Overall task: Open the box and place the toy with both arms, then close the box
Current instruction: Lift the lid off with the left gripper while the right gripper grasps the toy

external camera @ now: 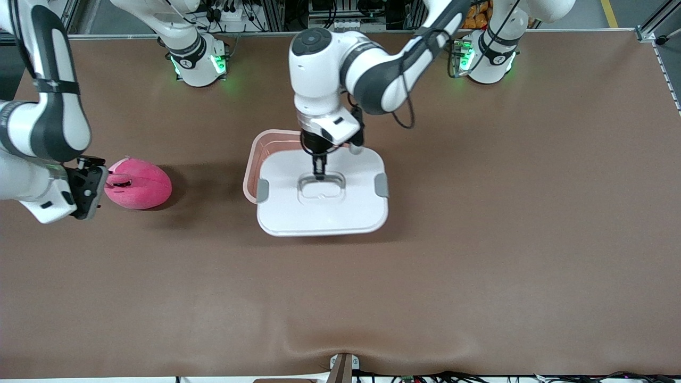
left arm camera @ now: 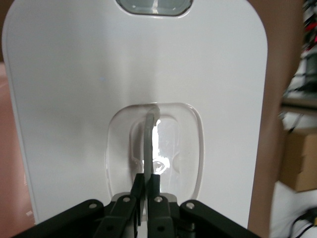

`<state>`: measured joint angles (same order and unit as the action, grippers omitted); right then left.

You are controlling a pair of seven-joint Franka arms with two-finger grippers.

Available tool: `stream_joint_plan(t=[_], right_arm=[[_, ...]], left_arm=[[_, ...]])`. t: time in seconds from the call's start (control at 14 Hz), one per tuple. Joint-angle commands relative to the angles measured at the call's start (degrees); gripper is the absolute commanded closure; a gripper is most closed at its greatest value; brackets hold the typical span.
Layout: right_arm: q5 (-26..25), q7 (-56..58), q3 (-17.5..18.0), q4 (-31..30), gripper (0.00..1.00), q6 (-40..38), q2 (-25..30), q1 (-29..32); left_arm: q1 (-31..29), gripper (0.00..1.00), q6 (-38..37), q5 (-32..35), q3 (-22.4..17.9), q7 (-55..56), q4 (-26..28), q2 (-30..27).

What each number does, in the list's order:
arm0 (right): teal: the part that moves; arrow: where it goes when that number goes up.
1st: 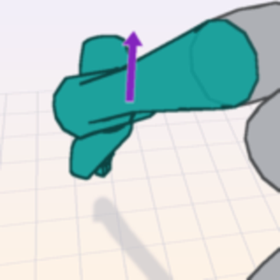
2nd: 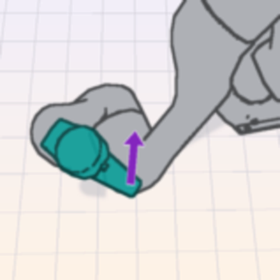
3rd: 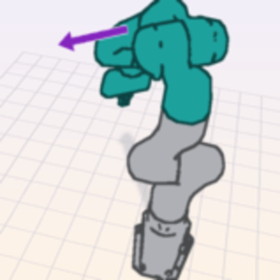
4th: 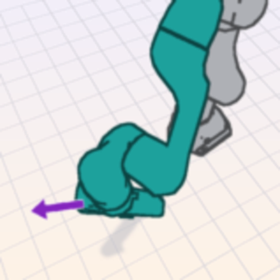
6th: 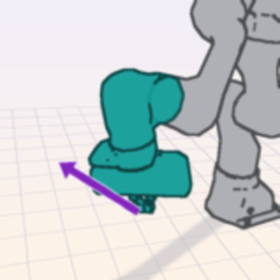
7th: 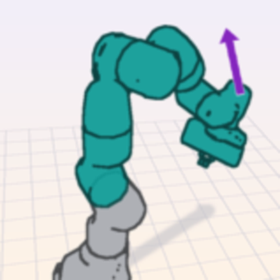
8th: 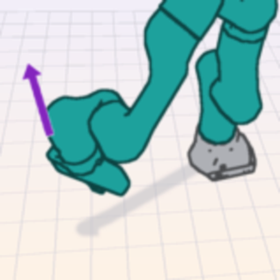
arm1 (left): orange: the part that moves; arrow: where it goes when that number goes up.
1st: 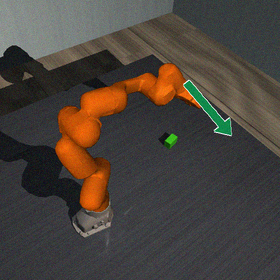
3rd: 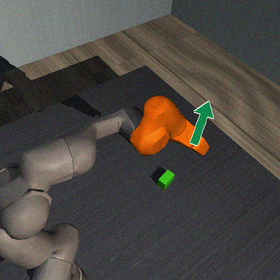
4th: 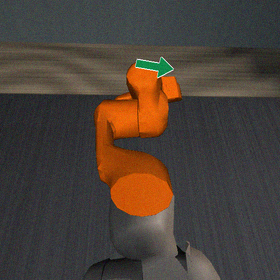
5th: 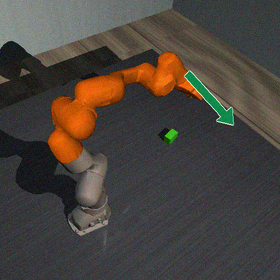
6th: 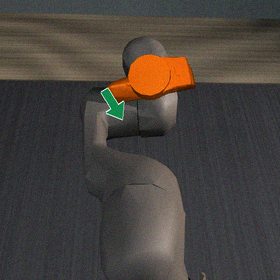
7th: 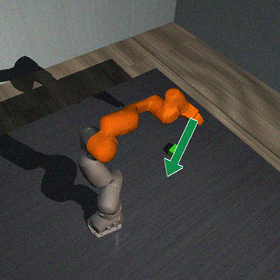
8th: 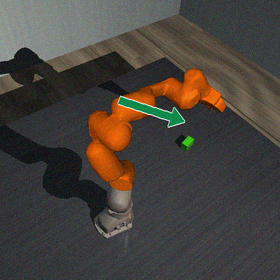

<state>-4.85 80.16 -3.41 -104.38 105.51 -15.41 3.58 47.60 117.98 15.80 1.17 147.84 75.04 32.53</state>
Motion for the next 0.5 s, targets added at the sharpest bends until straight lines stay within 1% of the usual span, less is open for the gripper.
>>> stream_joint_plan(t=[0.0,0.29,0.43], right_arm=[[-1.39,1.84,-0.01,-5.03,0.00,2.76,2.75,-0.77],[-1.39,5.26,-0.10,-11.79,0.00,7.06,6.52,-0.42],[-1.39,5.36,-0.10,-15.39,0.00,9.78,8.37,-0.33]], left_arm=[[-4.60,1.00,-1.87,0.90,-2.31,-3.50,0.98,-2.56],[-15.41,1.00,-2.40,-0.33,-1.70,-12.46,1.16,-3.17],[-19.72,1.00,-2.31,-3.65,-1.70,-19.83,1.16,-3.17]])
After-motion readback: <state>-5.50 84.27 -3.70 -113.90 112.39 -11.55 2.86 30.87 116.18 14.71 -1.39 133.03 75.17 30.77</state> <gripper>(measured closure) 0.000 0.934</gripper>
